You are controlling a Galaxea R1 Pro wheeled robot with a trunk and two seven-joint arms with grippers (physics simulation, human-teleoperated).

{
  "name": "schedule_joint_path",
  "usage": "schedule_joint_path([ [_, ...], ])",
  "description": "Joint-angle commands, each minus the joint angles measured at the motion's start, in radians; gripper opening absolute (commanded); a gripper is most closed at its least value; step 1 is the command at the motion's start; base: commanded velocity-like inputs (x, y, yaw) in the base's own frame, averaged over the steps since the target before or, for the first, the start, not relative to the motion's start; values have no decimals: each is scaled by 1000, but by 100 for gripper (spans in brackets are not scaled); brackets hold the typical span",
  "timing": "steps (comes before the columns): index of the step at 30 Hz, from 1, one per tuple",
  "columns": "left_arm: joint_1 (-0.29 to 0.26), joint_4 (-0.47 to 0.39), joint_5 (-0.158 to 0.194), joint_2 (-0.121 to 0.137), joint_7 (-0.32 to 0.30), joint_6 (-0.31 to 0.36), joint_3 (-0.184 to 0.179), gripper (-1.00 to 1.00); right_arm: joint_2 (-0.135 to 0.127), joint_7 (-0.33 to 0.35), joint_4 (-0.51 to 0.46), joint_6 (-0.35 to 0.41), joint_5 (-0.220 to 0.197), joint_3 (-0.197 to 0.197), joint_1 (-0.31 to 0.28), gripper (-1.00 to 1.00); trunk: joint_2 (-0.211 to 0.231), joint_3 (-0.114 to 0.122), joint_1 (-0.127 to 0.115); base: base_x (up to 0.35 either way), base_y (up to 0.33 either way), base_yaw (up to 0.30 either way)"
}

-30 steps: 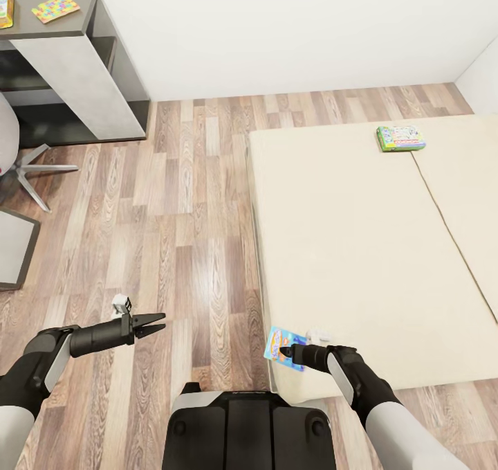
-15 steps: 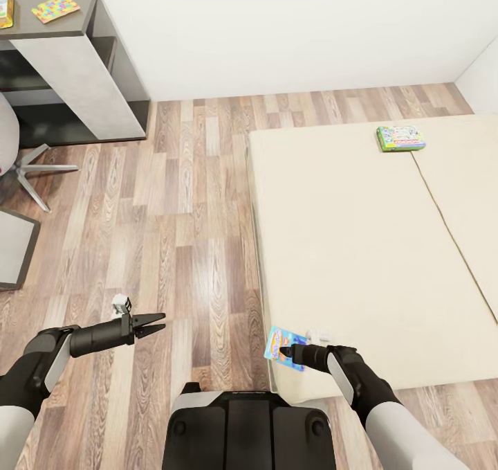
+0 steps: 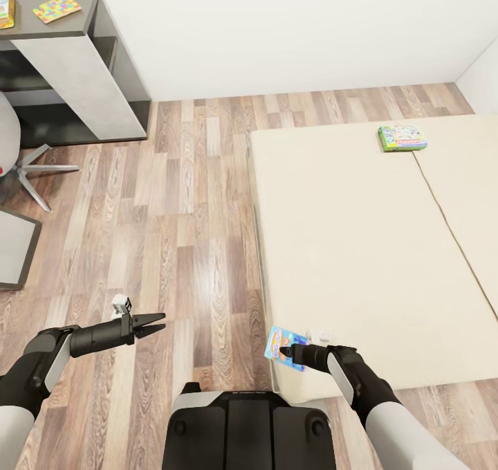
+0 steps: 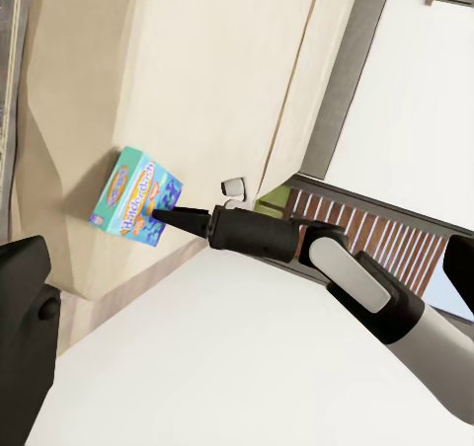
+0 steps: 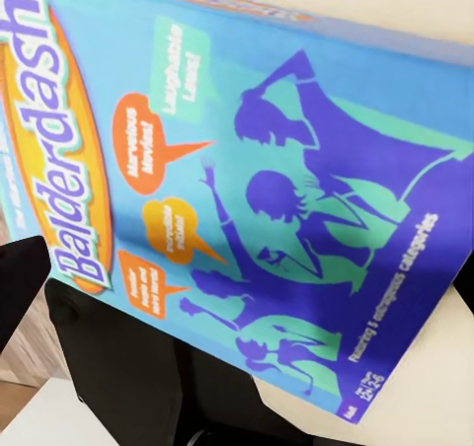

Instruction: Put all the toys in the child's room - the three board games (two on the bed and one on the table), the two jigsaw puzzles on the table, and the tennis ball on the table - inside the toy box on the table in the child's room.

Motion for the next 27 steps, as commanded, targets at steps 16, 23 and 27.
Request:
schedule_joint_path([
  [16, 0, 0, 2, 0, -2, 10, 0, 100, 0, -1, -1, 6, -8, 0, 0, 100, -1, -1, 1, 0, 3, 0],
  [23, 0, 0, 2, 0, -2, 10, 0, 100, 0, -1, -2, 5, -8, 0, 0, 100, -1, -1, 1, 0, 0, 0],
  [27, -2, 3, -1, -13, 13, 5, 0, 100, -7, -5, -11, -12, -13, -17, -1, 100, -1, -1, 1, 0, 0, 0],
])
